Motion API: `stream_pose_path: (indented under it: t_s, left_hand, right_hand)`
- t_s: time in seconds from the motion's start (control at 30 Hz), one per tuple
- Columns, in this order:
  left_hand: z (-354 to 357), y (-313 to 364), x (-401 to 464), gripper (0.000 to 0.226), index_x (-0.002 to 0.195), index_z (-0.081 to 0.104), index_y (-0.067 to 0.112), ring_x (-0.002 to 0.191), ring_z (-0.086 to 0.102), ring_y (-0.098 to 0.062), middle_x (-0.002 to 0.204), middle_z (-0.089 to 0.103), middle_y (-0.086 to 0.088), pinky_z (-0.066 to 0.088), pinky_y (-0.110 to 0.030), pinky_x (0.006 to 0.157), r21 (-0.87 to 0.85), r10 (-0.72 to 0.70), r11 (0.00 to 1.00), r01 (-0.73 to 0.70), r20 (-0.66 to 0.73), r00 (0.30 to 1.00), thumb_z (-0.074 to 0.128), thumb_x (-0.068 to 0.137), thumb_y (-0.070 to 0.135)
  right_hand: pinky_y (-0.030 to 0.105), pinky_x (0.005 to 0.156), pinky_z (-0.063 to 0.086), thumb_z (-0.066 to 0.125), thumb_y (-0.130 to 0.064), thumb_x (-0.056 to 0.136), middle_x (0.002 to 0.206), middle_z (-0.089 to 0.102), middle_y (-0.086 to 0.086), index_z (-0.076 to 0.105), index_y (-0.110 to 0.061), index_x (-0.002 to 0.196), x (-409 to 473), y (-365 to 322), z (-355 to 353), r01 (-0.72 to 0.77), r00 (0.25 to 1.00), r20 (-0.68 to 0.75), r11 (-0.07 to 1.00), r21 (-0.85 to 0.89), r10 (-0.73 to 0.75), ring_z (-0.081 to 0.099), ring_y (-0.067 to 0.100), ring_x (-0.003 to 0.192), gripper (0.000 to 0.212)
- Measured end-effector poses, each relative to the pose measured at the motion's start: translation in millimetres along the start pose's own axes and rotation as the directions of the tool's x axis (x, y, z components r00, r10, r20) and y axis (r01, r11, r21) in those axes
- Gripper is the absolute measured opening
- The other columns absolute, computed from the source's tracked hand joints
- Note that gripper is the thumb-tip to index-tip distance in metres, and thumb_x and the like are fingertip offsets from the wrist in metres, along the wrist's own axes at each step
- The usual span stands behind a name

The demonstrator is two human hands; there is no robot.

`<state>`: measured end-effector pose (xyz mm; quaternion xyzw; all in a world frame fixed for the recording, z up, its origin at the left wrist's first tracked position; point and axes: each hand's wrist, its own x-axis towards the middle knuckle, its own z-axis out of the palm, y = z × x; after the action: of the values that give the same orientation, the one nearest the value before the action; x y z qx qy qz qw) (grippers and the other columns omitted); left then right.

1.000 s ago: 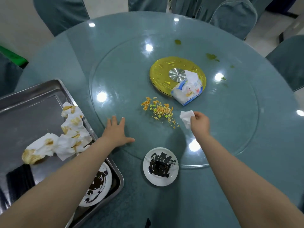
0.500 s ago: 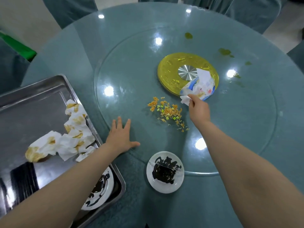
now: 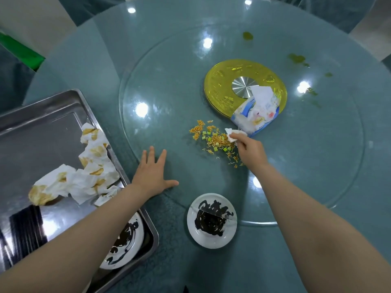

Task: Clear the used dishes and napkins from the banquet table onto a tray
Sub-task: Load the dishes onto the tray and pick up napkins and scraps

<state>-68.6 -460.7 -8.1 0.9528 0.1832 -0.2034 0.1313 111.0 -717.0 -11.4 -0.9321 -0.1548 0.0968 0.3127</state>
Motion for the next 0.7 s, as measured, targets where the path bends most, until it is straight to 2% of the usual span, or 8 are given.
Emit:
stream_pose_path:
  t_s: [0.1, 0.23, 0.4, 0.53, 0.63, 0.7]
  left_hand:
    - [-1, -1, 0, 0.116, 0.154, -0.007, 0.022, 0.146, -0.011, -0.039, 0.159, -0.015, -0.018, 0.008, -0.047, 0.119, 0.003, -0.001, 1.000, 0.001, -0.003, 1.000, 0.060, 0.074, 0.072]
    - [-2, 0, -1, 0.116, 0.154, -0.007, 0.022, 0.146, -0.011, -0.039, 0.159, -0.015, -0.018, 0.008, -0.047, 0.119, -0.003, 0.000, 1.000, 0.000, -0.005, 1.000, 0.061, 0.074, 0.072]
    - [-2, 0, -2, 0.116, 0.154, -0.007, 0.023, 0.146, -0.011, -0.039, 0.159, -0.016, -0.018, 0.008, -0.047, 0.119, -0.013, 0.002, 1.000, -0.002, 0.002, 1.000, 0.061, 0.074, 0.072]
    - [-4, 0, -3, 0.116, 0.154, -0.007, 0.023, 0.146, -0.012, -0.038, 0.159, -0.017, -0.017, 0.008, -0.047, 0.119, -0.025, -0.002, 1.000, 0.002, 0.006, 1.000, 0.062, 0.074, 0.071]
    - [-4, 0, -3, 0.116, 0.154, -0.007, 0.023, 0.146, -0.012, -0.038, 0.159, -0.017, -0.017, 0.008, -0.047, 0.119, -0.028, -0.001, 1.000, 0.001, 0.008, 1.000, 0.062, 0.074, 0.071]
    - [-5, -1, -3, 0.116, 0.154, -0.007, 0.023, 0.146, -0.012, -0.038, 0.159, -0.016, -0.017, 0.008, -0.047, 0.119, -0.030, 0.000, 1.000, 0.001, 0.008, 1.000, 0.063, 0.074, 0.070]
  right_hand:
    - [0.020, 0.056, 0.031, 0.049, -0.013, 0.098, 0.095, 0.071, 0.007, 0.069, -0.029, 0.118, -10, 0, -1, -0.006, 1.000, -0.001, 1.000, -0.002, 0.006, 0.050, 0.017, 0.068, 0.032]
    - [0.017, 0.057, 0.031, 0.050, -0.014, 0.097, 0.094, 0.070, -0.002, 0.068, -0.032, 0.117, -30, 1, 3, -0.006, 1.000, 0.004, 1.000, 0.021, 0.006, 0.051, 0.013, 0.066, 0.033]
    - [0.009, 0.054, 0.032, 0.053, -0.012, 0.096, 0.087, 0.063, -0.011, 0.070, -0.031, 0.116, -58, -1, 7, -0.019, 1.000, -0.005, 0.995, 0.099, 0.020, 0.049, -0.001, 0.059, 0.032]
    - [0.010, 0.050, 0.036, 0.052, -0.014, 0.097, 0.086, 0.061, -0.015, 0.070, -0.033, 0.114, -73, -6, 10, -0.055, 0.998, 0.001, 0.992, 0.116, 0.056, 0.050, 0.000, 0.057, 0.031]
    - [0.012, 0.050, 0.035, 0.050, -0.016, 0.098, 0.075, 0.062, -0.012, 0.071, -0.036, 0.106, -70, -8, 3, -0.107, 0.994, 0.027, 0.965, 0.237, 0.104, 0.048, 0.002, 0.053, 0.030]
    - [0.018, 0.054, 0.039, 0.049, -0.015, 0.097, 0.077, 0.064, -0.007, 0.070, -0.037, 0.095, -60, -9, -5, -0.149, 0.989, 0.041, 0.928, 0.342, 0.144, 0.048, 0.001, 0.057, 0.030]
